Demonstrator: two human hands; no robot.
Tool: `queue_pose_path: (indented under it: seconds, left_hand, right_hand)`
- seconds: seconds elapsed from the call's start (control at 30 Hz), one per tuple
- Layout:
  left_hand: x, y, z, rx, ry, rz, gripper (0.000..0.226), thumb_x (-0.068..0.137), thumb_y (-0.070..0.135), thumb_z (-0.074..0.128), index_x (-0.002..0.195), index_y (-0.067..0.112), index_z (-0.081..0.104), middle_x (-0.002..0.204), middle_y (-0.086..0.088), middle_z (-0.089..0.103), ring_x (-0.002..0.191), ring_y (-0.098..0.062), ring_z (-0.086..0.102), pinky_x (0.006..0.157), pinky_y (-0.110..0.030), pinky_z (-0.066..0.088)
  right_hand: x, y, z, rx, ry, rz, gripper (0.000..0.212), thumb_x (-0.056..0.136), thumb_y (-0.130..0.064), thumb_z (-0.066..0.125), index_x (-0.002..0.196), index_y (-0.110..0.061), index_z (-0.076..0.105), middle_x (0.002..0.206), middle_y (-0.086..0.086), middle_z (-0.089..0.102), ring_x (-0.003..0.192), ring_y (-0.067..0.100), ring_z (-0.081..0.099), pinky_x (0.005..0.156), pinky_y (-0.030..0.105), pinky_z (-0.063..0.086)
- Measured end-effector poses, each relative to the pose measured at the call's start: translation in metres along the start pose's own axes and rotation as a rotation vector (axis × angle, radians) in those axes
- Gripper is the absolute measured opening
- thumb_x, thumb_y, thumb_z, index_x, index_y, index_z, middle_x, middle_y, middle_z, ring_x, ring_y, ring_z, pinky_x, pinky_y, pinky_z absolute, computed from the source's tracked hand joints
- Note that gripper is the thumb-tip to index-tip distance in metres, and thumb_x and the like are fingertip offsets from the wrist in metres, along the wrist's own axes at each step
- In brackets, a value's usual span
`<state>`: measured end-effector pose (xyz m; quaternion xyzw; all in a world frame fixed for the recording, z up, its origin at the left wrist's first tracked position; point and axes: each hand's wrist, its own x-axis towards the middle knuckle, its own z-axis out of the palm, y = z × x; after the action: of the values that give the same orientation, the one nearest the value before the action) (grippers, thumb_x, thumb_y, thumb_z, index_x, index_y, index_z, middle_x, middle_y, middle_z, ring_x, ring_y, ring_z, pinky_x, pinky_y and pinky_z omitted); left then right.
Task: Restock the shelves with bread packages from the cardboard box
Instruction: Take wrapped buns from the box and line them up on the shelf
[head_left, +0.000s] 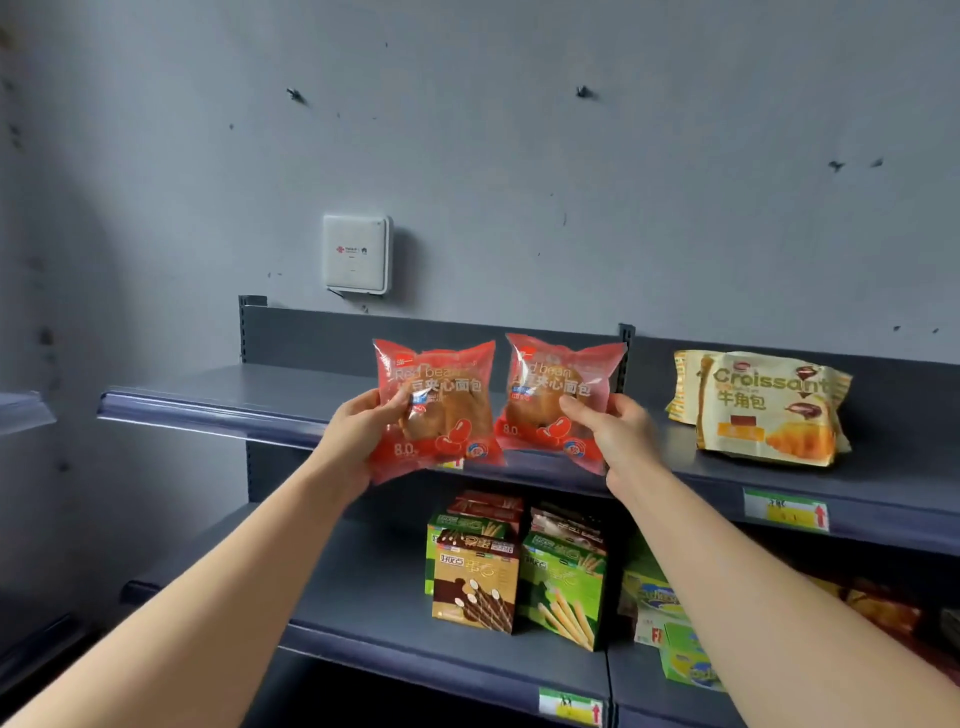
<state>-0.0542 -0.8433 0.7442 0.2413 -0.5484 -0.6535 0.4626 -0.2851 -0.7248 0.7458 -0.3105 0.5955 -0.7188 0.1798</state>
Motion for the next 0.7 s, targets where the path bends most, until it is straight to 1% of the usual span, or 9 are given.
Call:
queue_pose_path:
  seconds: [0.03,0.1,0.2,0.23,0.37,0.47,0.53,0.63,0.7]
  left_hand:
    - [0.015,-0.001,0.000,0.007,-0.016,-0.001,0.024,0.090,0.025,0.062,0.109,0.010,0.063,0.099,-0.012,0.074,0.083,-0.029,0.072,0.073,-0.045,0.059]
    - [0.045,-0.003,-0.001,0.025,-0.042,-0.001,0.023,0.091,0.025,0.062,0.108,0.009,0.063,0.096,-0.013,0.074,0.080,-0.028,0.073,0.070,-0.043,0.060]
    - [0.091,-0.008,-0.002,0.042,-0.075,-0.021,0.028,0.090,0.026,0.063,0.111,0.008,0.062,0.101,-0.014,0.073,0.088,-0.032,0.072,0.081,-0.050,0.057]
    - [0.104,-0.011,-0.002,0.046,-0.087,-0.028,0.028,0.090,0.026,0.063,0.111,0.008,0.062,0.102,-0.014,0.073,0.090,-0.033,0.071,0.082,-0.051,0.057]
    - [0.151,-0.025,0.004,0.062,-0.144,-0.060,0.026,0.092,0.025,0.061,0.112,0.009,0.062,0.102,-0.014,0.073,0.089,-0.032,0.072,0.077,-0.046,0.058]
    - [0.184,-0.038,0.011,0.087,-0.180,-0.074,0.026,0.092,0.021,0.060,0.114,0.006,0.061,0.103,-0.015,0.073,0.090,-0.032,0.072,0.075,-0.043,0.059]
    - [0.202,-0.045,0.016,0.100,-0.198,-0.073,0.025,0.092,0.020,0.060,0.113,0.005,0.061,0.103,-0.015,0.073,0.090,-0.031,0.072,0.073,-0.041,0.059]
    - [0.225,-0.055,0.025,0.121,-0.197,-0.087,0.020,0.092,0.018,0.060,0.108,0.006,0.061,0.103,-0.014,0.072,0.090,-0.030,0.072,0.074,-0.039,0.060]
    - [0.241,-0.060,0.028,0.131,-0.190,-0.103,0.021,0.092,0.017,0.060,0.109,0.005,0.061,0.104,-0.015,0.072,0.092,-0.030,0.071,0.078,-0.041,0.059]
  right_hand:
    - [0.013,0.001,0.007,-0.015,0.007,-0.009,0.031,0.071,-0.030,0.084,0.093,-0.020,0.065,0.094,0.002,0.073,0.087,0.020,0.069,0.078,0.045,0.059]
    - [0.041,0.004,0.022,-0.037,0.028,-0.034,0.029,0.072,-0.027,0.084,0.092,-0.016,0.066,0.093,0.003,0.073,0.087,0.020,0.069,0.079,0.042,0.059]
    - [0.082,0.010,0.041,-0.071,0.044,-0.022,0.028,0.072,-0.026,0.084,0.091,-0.015,0.066,0.091,0.003,0.073,0.087,0.022,0.070,0.074,0.041,0.060]
    - [0.095,0.013,0.047,-0.083,0.041,-0.012,0.029,0.071,-0.026,0.085,0.091,-0.015,0.067,0.091,0.003,0.073,0.087,0.023,0.070,0.074,0.043,0.060]
    - [0.146,0.030,0.062,-0.157,0.036,0.002,0.028,0.069,-0.026,0.086,0.088,-0.014,0.067,0.092,0.004,0.073,0.088,0.025,0.070,0.079,0.044,0.059]
    - [0.183,0.044,0.069,-0.197,0.024,0.019,0.030,0.068,-0.025,0.086,0.089,-0.014,0.068,0.092,0.004,0.074,0.089,0.026,0.070,0.082,0.046,0.058]
    - [0.205,0.052,0.074,-0.210,0.014,0.044,0.031,0.068,-0.025,0.087,0.090,-0.014,0.069,0.092,0.005,0.074,0.088,0.027,0.071,0.081,0.047,0.058]
    - [0.237,0.064,0.082,-0.242,-0.011,0.073,0.026,0.070,-0.023,0.086,0.089,-0.014,0.069,0.091,0.004,0.074,0.090,0.027,0.070,0.084,0.046,0.057]
    - [0.255,0.070,0.089,-0.277,-0.028,0.084,0.021,0.074,-0.018,0.082,0.089,-0.014,0.069,0.090,0.004,0.074,0.090,0.026,0.070,0.084,0.046,0.057]
